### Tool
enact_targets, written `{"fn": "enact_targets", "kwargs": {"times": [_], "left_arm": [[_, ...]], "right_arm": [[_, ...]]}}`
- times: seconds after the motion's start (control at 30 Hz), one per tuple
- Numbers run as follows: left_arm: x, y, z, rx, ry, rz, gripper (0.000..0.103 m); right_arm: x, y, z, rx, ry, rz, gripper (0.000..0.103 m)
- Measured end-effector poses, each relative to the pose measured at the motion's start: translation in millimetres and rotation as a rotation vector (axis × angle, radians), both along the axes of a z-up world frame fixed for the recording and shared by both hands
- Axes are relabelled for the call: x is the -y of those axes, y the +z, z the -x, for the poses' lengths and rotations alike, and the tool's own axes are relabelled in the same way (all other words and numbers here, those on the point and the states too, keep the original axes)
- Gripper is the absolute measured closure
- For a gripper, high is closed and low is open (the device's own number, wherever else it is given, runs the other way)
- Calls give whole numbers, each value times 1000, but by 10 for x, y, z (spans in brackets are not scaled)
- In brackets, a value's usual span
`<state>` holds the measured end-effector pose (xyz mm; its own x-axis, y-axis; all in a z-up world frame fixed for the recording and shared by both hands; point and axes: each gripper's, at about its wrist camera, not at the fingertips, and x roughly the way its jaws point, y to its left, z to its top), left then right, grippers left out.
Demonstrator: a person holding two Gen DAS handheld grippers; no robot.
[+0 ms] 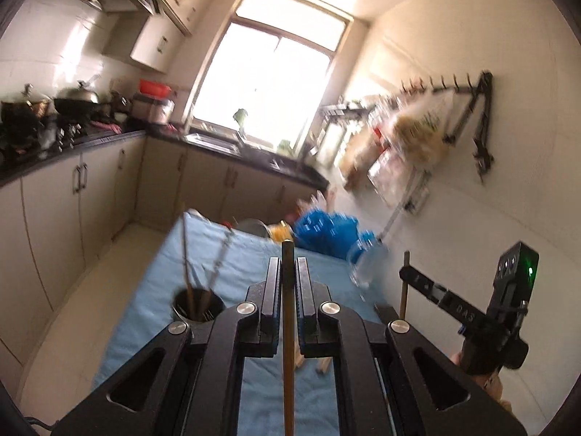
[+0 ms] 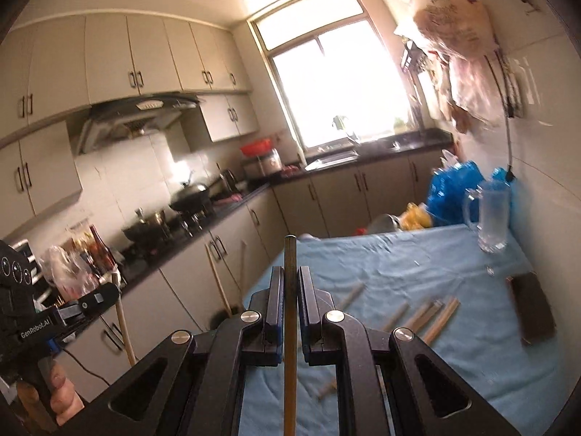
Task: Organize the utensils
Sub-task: 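Carry the chopsticks upright toward the black cup with both tools, then lower the held chopsticks into the black cup and open both tools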
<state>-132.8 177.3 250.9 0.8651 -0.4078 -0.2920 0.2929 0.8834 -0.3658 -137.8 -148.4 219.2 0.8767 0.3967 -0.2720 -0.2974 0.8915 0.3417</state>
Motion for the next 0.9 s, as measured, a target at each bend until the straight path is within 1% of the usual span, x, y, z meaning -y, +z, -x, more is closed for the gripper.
{"fn": "enact_targets", "kwargs": {"times": [0.13, 0.33, 0.53, 0.67, 0.8, 0.9], "left_arm": [[-240, 157, -224, 35, 76, -2, 97], [-578, 238, -718, 40, 150, 50, 97], [-717, 298, -1151, 77, 212, 57, 97], [-742, 235, -1454, 76, 212, 81, 97], [-698, 108, -1717, 65, 224, 51, 97], [-638, -63, -1890, 34, 221, 24, 97]], "right_arm": [[-307, 152, -226, 42, 30, -18, 95], [-762, 311, -689, 83, 80, -68, 95], [-1179, 391, -1166, 129, 89, -103, 95], [-1346, 337, -1441, 140, 88, -137, 95], [-1431, 204, -1676, 149, 67, -159, 95], [-1475, 89, -1782, 157, 41, -127, 95]]}}
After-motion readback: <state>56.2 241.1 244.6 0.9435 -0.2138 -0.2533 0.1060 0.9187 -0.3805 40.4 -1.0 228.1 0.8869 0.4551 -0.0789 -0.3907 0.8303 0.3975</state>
